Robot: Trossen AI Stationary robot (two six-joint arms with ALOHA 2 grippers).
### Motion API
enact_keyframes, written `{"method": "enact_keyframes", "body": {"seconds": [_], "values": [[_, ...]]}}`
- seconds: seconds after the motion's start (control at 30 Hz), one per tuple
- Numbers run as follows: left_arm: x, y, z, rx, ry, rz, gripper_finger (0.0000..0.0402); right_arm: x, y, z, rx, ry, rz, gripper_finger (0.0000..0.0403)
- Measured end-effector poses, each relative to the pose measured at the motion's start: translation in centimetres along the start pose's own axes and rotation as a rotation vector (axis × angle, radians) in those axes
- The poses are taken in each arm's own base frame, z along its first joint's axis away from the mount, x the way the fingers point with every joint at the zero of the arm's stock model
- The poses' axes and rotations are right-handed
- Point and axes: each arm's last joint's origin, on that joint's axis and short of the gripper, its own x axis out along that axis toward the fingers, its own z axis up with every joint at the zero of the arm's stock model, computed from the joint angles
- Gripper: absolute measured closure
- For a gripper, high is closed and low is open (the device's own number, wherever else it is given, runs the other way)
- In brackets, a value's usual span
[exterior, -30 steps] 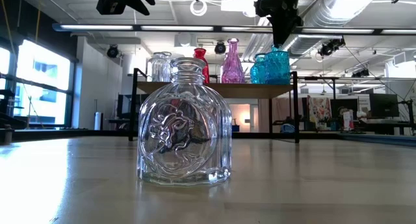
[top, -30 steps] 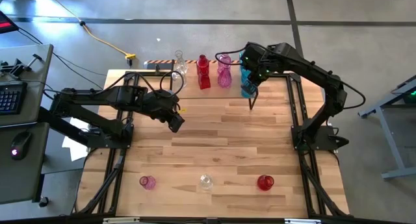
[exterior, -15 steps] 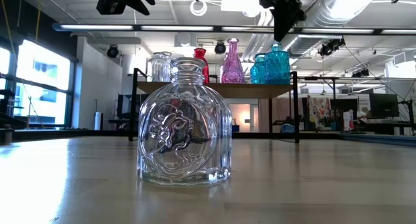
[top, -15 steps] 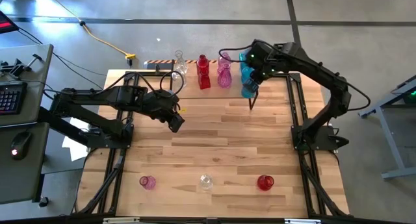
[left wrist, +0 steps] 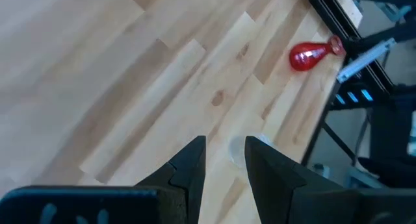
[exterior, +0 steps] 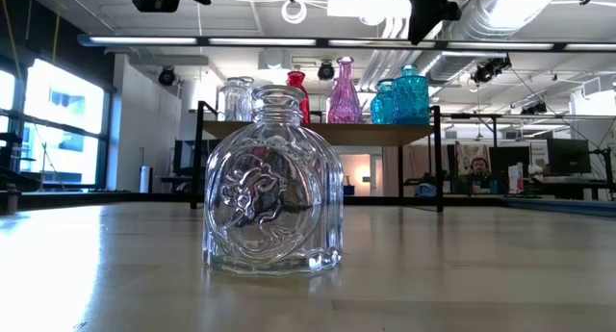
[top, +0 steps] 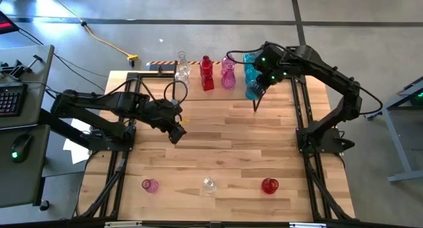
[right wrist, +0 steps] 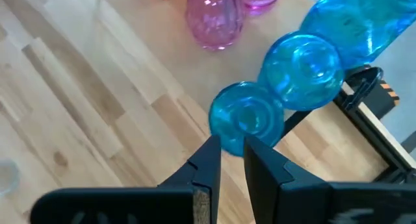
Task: Sort vases onto shelf
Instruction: Put the pink vase on the shelf aligned with the other pink vases
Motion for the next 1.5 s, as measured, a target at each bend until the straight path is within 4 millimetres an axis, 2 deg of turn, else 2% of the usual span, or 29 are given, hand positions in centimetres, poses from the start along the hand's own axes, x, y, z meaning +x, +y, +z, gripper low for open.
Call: {"method": "enact_keyframes", "body": {"seconds": [0.23, 0.43, 0.77, 1.27, 1.5], "values": [[-0.2, -1.2, -2.4, -0.090, 0.116, -0.010, 0.0302, -0.2, 1.7, -0.7, -0.035, 0.021, 0.043, 0.0357], [-0.6, -1.4, -5.0, -0.165, 0.230, 0.079, 0.0302, -0.4, 3.2, -1.1, -0.062, 0.027, 0.068, 0.0357], [-1.1, -2.2, -8.5, -0.236, 0.321, 0.200, 0.0302, -0.7, 4.8, -1.8, -0.096, 0.031, 0.098, 0.0357], [1.8, -4.0, -13.2, -0.217, 0.400, 0.395, 0.0302, -0.8, 5.5, -2.1, -0.103, 0.033, 0.110, 0.0357], [1.8, -4.6, -15.4, -0.257, 0.424, 0.438, 0.0302, -0.8, 5.5, -2.1, -0.103, 0.033, 0.110, 0.0357]]}}
